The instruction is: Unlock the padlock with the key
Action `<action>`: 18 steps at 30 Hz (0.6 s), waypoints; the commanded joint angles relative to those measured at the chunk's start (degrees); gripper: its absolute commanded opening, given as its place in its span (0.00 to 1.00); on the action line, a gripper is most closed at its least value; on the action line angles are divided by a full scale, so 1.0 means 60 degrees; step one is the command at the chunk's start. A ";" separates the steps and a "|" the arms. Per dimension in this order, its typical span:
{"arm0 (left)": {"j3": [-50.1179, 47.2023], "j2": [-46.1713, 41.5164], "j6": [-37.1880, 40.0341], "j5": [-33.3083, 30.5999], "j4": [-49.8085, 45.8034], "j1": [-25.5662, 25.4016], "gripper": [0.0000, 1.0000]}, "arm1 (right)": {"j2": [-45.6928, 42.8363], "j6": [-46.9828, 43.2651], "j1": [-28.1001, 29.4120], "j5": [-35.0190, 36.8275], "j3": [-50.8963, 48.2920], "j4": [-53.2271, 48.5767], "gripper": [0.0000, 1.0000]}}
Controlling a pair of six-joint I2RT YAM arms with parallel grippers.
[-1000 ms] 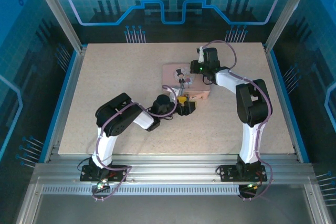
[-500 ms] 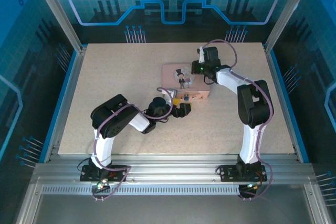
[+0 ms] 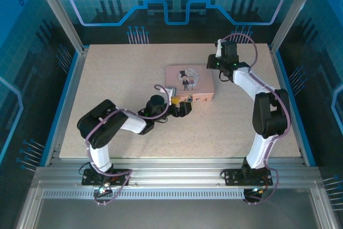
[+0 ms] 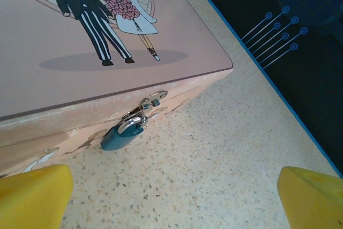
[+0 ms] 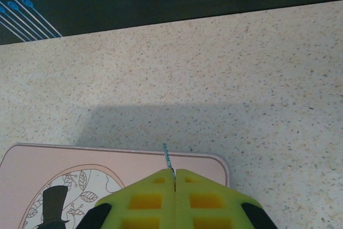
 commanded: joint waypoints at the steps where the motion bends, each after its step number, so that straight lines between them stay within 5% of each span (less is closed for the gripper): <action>1: 0.0284 -0.0459 -0.0872 0.0672 -0.1566 0.0453 0.99 | -0.0157 0.0088 -0.0189 0.0305 -0.0293 -0.0105 0.00; 13: 0.0260 -0.0016 -0.1024 0.0866 -0.1004 0.0409 0.93 | 0.1299 0.0192 -0.0611 0.0435 0.0674 -0.0620 0.00; 18: 0.0357 0.0311 -0.0624 0.0073 -0.0598 0.0088 0.94 | 0.2235 0.0115 -0.0611 0.0300 0.1565 -0.0964 0.00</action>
